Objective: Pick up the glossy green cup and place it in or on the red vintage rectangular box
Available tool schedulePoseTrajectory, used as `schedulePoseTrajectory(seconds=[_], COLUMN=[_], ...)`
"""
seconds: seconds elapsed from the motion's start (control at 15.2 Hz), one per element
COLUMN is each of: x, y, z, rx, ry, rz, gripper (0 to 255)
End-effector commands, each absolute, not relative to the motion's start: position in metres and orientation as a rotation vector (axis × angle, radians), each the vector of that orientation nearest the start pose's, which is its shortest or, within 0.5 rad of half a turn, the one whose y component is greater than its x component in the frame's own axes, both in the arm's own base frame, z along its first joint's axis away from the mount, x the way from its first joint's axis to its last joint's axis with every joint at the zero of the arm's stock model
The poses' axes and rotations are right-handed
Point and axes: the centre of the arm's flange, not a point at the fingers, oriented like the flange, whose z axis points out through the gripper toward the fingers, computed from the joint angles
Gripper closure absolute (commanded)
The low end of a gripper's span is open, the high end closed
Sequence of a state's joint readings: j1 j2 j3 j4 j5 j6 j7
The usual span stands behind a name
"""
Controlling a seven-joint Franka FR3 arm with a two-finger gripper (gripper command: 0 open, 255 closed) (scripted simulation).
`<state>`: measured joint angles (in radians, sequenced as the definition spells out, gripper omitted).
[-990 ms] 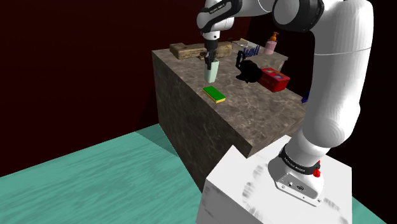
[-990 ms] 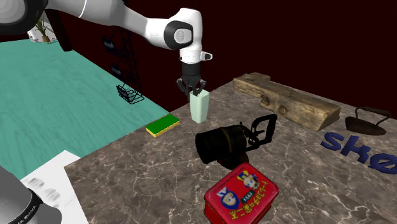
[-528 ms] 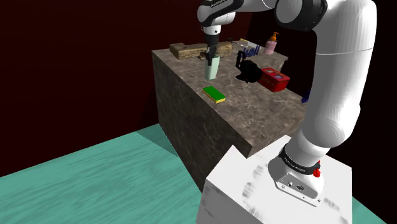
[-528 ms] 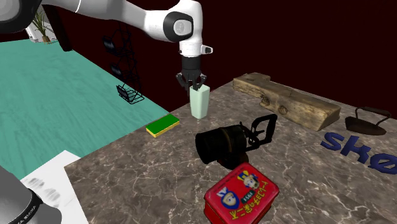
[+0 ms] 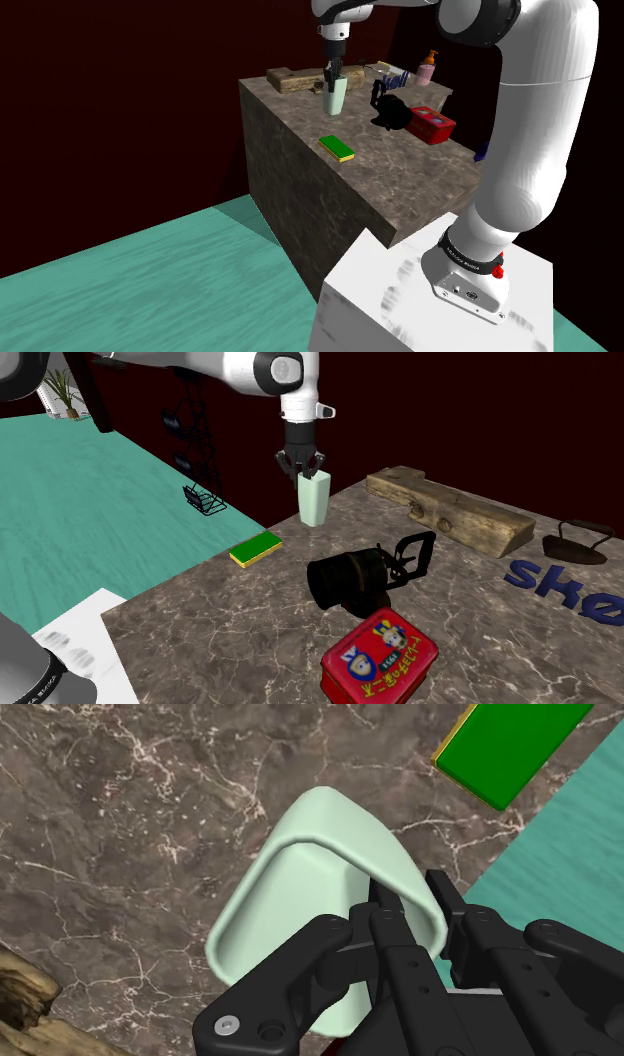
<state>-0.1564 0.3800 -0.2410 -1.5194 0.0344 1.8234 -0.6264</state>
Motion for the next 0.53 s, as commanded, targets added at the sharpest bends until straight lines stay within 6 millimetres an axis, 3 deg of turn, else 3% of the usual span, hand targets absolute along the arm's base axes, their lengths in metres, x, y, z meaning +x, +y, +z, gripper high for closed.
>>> schedulePoseTrajectory(seconds=[0.0,0.46], x=[0.62,0.62], y=[-0.234,-0.234], z=[0.453,0.49], rx=[-3.135,-3.135], ry=[-0.367,-0.367], rz=[0.133,0.133], gripper=[255,255])
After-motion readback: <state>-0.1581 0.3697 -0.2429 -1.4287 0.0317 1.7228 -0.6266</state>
